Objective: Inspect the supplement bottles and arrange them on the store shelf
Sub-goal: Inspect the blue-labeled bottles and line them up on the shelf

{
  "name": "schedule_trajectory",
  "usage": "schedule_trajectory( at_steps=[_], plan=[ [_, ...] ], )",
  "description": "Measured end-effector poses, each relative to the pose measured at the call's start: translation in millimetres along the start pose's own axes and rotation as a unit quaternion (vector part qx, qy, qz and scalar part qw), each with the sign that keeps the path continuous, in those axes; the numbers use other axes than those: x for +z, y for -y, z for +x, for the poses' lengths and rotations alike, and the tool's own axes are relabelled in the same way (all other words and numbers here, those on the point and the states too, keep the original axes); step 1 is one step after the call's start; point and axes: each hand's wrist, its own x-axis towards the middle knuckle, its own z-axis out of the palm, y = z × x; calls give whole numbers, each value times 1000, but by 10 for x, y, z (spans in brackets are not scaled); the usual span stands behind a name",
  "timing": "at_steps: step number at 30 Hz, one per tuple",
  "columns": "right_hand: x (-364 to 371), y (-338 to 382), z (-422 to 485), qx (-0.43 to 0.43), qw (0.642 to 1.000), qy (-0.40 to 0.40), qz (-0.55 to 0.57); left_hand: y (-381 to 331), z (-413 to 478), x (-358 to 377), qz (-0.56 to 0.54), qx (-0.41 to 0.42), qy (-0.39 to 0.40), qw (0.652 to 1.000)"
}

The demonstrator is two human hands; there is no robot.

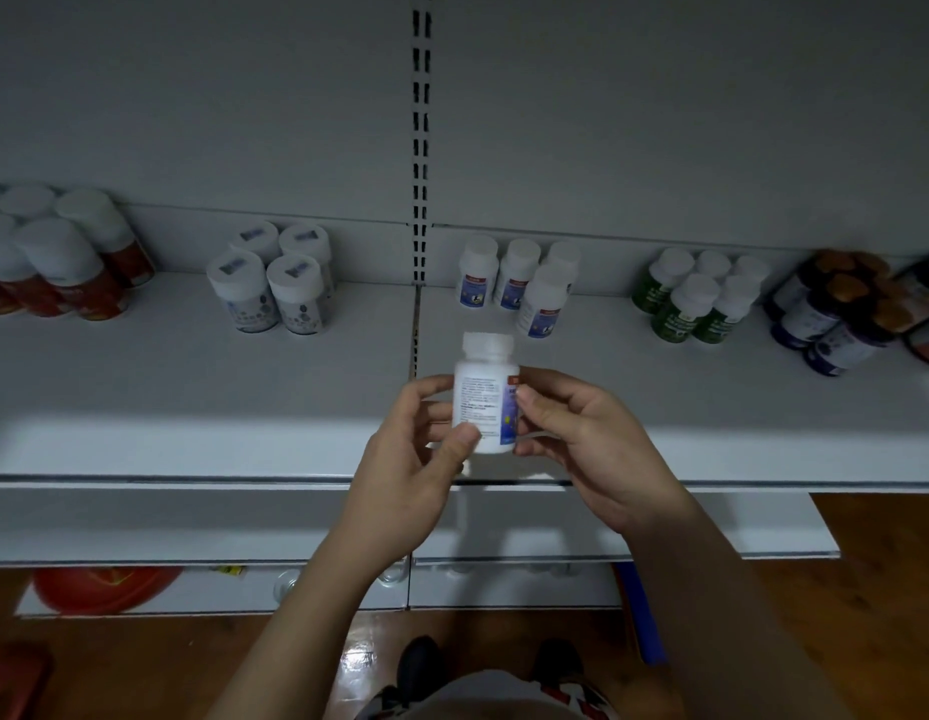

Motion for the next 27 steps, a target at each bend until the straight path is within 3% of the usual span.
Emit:
schedule_trajectory(
  at_steps=[5,13,19,27],
  plan=[
    [22,13,-14,12,1000,13,-23,-25,-5,35,0,-2,35,999],
    [23,8,-19,24,998,23,46,-72,83,-4,13,11,14,1000],
    [-32,13,-1,18,999,45,-2,-65,70,-8,-18,6,23,1000],
    [-67,-30,11,-71,993,90,-17,-29,76,-2,6,72,4,997]
  ],
)
